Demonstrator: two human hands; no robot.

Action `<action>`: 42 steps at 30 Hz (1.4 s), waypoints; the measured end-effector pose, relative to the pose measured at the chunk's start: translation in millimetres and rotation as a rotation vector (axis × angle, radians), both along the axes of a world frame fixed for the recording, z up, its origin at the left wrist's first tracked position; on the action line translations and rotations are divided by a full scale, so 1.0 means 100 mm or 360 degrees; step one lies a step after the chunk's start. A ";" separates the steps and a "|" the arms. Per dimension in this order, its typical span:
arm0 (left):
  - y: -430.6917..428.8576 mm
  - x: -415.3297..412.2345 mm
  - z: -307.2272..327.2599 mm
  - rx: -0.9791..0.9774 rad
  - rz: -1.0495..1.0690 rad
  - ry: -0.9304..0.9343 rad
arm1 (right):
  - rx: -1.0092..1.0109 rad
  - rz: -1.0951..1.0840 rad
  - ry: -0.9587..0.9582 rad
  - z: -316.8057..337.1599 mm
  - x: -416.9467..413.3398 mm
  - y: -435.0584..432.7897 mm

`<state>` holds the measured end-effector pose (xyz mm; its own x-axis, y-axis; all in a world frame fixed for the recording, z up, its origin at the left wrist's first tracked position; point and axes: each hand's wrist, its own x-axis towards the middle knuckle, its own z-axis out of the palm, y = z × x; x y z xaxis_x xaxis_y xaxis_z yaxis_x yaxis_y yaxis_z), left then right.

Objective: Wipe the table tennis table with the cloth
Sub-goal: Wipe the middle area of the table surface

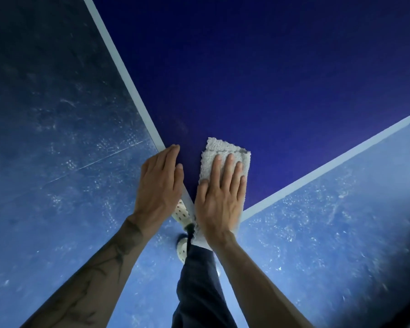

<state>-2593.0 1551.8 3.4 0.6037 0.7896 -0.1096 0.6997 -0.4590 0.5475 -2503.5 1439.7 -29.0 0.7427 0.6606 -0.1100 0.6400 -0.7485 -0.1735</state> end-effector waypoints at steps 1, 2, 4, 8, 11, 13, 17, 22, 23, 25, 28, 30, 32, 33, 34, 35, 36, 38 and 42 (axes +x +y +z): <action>0.05 -0.02 0.01 -0.0005 -0.0048 0.0008 | 0.0032 0.0004 0.0006 0.00 -0.03 0.16; 0.11 -0.04 0.02 -0.0001 -0.0096 0.0018 | 0.0075 0.0005 0.0023 0.00 -0.06 0.33; 0.28 -0.07 0.03 0.0038 -0.0161 0.0030 | 0.0137 -0.0004 0.0080 0.01 -0.08 0.63; 0.75 -0.08 -0.01 0.0152 -0.0217 0.0059 | 0.0122 -0.0018 0.0054 -0.02 -0.14 0.62; 1.17 -0.03 -0.04 0.0186 -0.0280 0.0096 | 0.0034 -0.0148 -0.0003 -0.06 -0.29 0.51; 1.43 -0.02 -0.06 0.0216 -0.0366 0.0131 | 0.0015 -0.0290 0.0007 -0.08 -0.37 0.67; 1.85 -0.12 -0.03 0.0231 -0.0540 0.0152 | 0.0032 -0.0397 0.0013 -0.02 -0.36 1.35; 2.37 -0.28 0.05 0.0219 -0.0665 0.0183 | 0.0089 -0.0326 0.0156 0.05 -0.17 2.33; 2.46 -0.29 0.06 0.0206 -0.0688 0.0202 | 0.0082 -0.0309 0.0168 0.04 -0.15 2.35; 2.62 -0.28 0.08 0.0194 -0.0741 0.0221 | 0.0033 -0.0262 0.0127 0.04 -0.19 2.22; 2.80 -0.23 0.11 0.0209 -0.0821 0.0228 | -0.0038 -0.0303 0.0080 0.00 -0.32 1.96; 2.89 -0.21 0.11 0.0221 -0.0863 0.0226 | -0.0035 -0.0401 0.0082 -0.02 -0.35 2.02; 2.97 -0.19 0.10 0.0224 -0.0896 0.0238 | -0.0012 -0.0487 0.0086 -0.02 -0.31 2.26; 3.02 -0.18 0.10 0.0221 -0.0908 0.0234 | 0.0009 -0.0507 0.0079 -0.01 -0.28 2.42; 3.09 -0.18 0.09 0.0220 -0.0925 0.0226 | 0.0032 -0.0515 0.0074 0.00 -0.25 2.60; 3.16 -0.17 0.08 0.0224 -0.0943 0.0216 | 0.0051 -0.0518 0.0075 0.01 -0.20 2.80; 3.25 -0.15 0.07 0.0231 -0.0960 0.0205 | 0.0064 -0.0517 0.0085 0.02 -0.15 3.02; 3.47 -0.10 0.04 0.0240 -0.0996 0.0202 | 0.0072 -0.0503 0.0124 0.06 -0.04 3.42; 3.95 0.07 0.03 0.0228 -0.1067 0.0220 | -0.0040 -0.0442 0.0142 0.15 0.02 3.63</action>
<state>-2586.4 1946.3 6.2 0.9538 0.2640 -0.1434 0.2993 -0.8771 0.3756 -2501.4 1803.0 -13.5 0.8814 0.4296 -0.1967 0.3931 -0.8977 -0.1992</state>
